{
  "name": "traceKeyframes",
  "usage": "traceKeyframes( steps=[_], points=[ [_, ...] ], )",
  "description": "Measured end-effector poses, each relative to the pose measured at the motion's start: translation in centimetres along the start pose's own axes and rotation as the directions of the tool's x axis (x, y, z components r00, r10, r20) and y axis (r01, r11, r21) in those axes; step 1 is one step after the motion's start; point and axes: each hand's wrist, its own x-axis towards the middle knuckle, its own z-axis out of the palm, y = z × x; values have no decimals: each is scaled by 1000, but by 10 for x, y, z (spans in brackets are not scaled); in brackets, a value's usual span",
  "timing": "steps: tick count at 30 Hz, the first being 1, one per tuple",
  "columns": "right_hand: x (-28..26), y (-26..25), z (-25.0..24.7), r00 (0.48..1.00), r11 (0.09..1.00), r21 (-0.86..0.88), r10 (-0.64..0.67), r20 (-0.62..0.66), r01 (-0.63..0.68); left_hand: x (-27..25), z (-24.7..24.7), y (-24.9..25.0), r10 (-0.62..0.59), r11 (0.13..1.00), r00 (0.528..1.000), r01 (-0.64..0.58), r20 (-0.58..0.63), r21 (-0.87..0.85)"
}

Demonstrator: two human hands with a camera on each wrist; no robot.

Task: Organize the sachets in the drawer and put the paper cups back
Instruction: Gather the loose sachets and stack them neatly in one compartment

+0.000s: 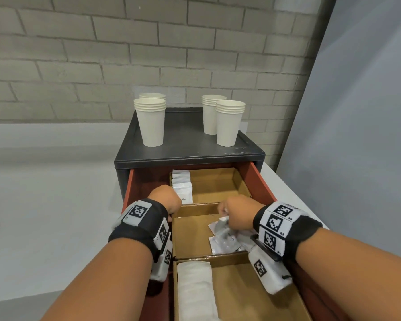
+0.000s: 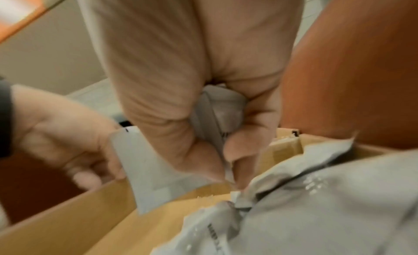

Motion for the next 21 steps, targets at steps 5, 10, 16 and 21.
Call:
traceKeyframes(
  steps=[5,10,16,21],
  points=[
    [-1,15,-6,970,848,530,145,-193,-21,-7,-4,18,91,995,991,-87,-94,51],
    [-7,16,-12,981,558,829,144,-133,30,-35,-8,38,278,719,935,-52,218,-693],
    [-13,3,-9,996,275,957,-7,-92,91,-43,-2,43,435,562,860,-27,268,-827],
    [-16,6,-9,991,142,982,42,-129,122,-54,-7,50,370,416,904,44,213,-908]
  ],
)
